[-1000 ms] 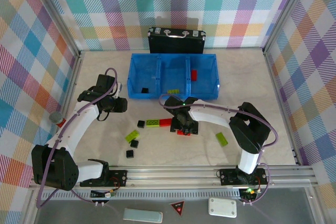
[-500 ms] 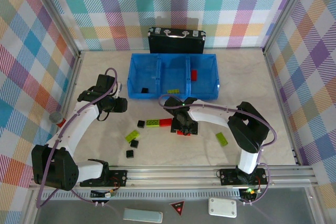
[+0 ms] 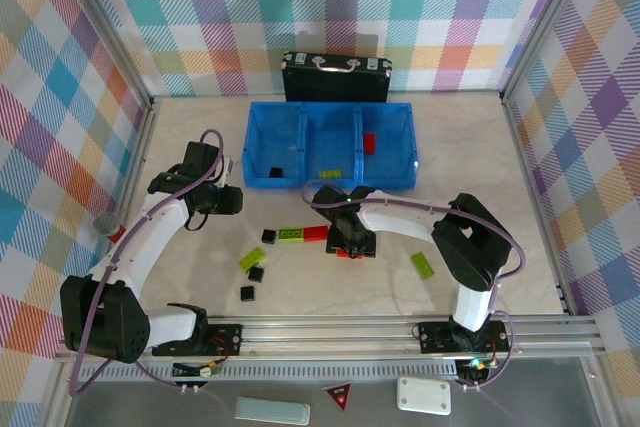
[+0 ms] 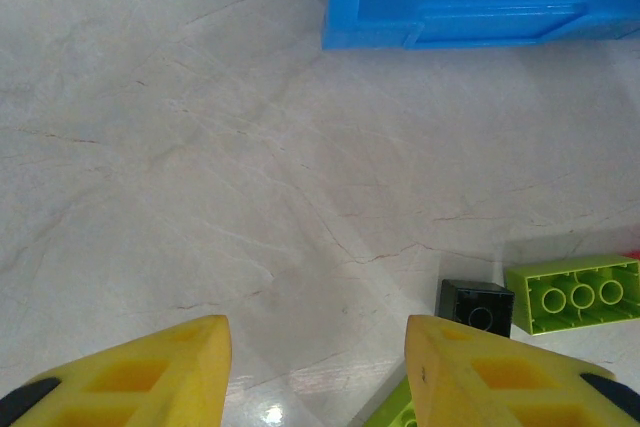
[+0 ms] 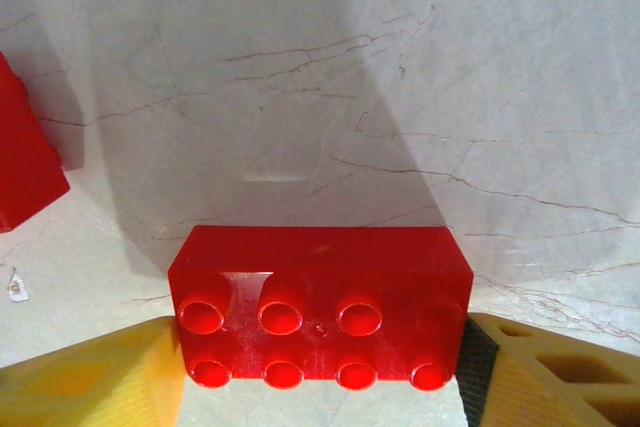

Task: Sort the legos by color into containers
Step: Pick up the lego from the bottom-center of the table.

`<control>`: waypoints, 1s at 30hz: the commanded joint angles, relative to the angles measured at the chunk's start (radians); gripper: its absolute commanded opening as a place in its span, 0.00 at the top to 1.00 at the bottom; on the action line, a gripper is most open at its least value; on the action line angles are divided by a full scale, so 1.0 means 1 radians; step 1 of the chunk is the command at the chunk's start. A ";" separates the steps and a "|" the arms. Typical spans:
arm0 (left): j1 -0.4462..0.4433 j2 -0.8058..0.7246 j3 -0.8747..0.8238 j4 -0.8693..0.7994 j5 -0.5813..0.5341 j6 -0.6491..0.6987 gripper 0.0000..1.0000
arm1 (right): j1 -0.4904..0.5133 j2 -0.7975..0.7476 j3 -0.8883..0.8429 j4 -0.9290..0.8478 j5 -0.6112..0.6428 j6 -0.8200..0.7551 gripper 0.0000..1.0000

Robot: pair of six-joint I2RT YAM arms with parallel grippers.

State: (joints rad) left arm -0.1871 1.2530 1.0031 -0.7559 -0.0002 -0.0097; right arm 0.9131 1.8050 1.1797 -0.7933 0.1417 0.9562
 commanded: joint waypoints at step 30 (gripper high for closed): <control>0.012 -0.016 0.019 -0.006 0.011 0.008 0.51 | -0.264 -0.154 0.100 -0.166 0.029 -0.369 0.37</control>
State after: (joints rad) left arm -0.1871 1.2530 1.0031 -0.7559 0.0071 -0.0097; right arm 0.6899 1.6760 1.2392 -0.9253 0.1818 0.6788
